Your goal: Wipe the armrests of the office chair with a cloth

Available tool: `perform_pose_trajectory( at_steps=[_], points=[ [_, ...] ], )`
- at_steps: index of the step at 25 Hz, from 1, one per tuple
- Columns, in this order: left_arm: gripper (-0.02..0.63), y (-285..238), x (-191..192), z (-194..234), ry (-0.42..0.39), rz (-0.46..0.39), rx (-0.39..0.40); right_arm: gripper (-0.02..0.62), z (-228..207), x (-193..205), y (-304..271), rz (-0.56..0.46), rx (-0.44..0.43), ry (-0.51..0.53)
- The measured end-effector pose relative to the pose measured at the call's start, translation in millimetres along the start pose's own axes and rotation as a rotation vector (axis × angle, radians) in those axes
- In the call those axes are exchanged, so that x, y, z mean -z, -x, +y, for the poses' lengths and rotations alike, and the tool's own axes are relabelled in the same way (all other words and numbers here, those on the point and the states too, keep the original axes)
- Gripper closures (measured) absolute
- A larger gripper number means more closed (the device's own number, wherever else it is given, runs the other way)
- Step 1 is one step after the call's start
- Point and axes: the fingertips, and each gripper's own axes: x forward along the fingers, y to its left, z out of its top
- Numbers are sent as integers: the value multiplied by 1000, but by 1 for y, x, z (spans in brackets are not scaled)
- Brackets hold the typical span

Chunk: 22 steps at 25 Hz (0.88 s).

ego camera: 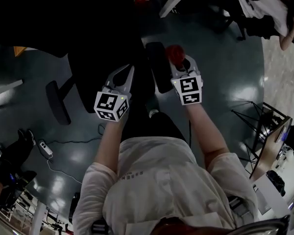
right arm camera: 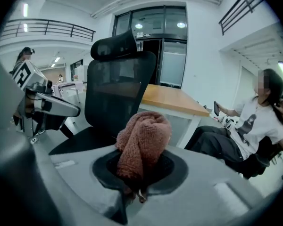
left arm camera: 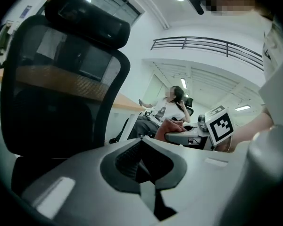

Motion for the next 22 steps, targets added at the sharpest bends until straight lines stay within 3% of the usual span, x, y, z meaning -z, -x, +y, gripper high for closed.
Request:
perform_pose_trajectory(
  at_steps=[4, 10, 17, 22],
  points=[
    [589, -23, 16, 25, 33, 29, 10, 545, 0, 3, -52, 34, 13, 21],
    [589, -33, 43, 37, 85, 63, 6, 545, 34, 16, -97, 72, -57, 69],
    [589, -33, 51, 29, 96, 66, 1, 545, 46, 22, -97, 85, -103, 119],
    [589, -24, 64, 16, 102, 71, -7, 545, 64, 24, -85, 77, -178, 88]
  ],
)
